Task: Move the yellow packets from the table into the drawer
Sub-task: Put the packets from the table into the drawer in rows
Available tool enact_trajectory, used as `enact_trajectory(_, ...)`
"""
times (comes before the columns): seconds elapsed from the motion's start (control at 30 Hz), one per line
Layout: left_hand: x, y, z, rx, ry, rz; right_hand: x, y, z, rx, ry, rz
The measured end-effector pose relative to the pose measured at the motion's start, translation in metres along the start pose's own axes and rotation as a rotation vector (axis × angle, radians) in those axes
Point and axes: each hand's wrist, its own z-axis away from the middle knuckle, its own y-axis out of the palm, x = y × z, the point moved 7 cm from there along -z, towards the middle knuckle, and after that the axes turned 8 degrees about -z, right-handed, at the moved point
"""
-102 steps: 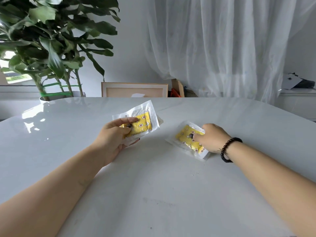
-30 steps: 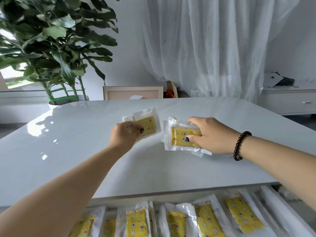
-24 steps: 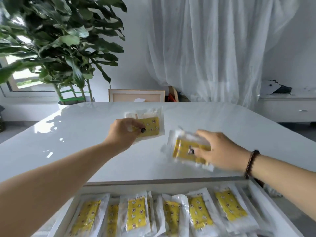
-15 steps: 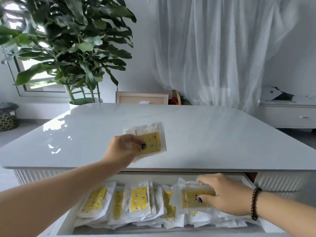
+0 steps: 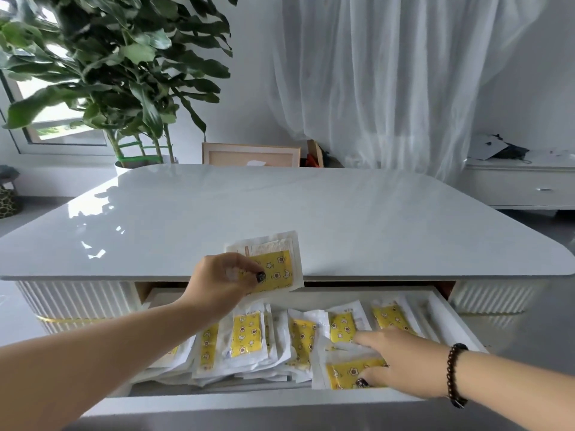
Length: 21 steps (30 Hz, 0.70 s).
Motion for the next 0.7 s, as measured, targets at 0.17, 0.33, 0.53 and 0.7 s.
enact_trajectory(0.17, -0.002, 0.003, -0.006, 0.018, -0.011, 0.045, -0.003, 0.001, -0.001, -0.046, 0.050, -0.208)
enact_trajectory(0.33, -0.001, 0.003, -0.011, 0.069, -0.005, 0.037, -0.033, -0.005, -0.048, -0.271, 0.285, -0.846)
enact_trajectory(0.53, 0.008, -0.008, -0.022, 0.034, -0.013, 0.048, -0.036, 0.020, -0.088, -0.335, 0.528, -1.330)
enact_trajectory(0.7, 0.017, -0.013, -0.026, 0.035, -0.032, 0.060, -0.039, 0.010, -0.099, -0.422, 0.531, -0.715)
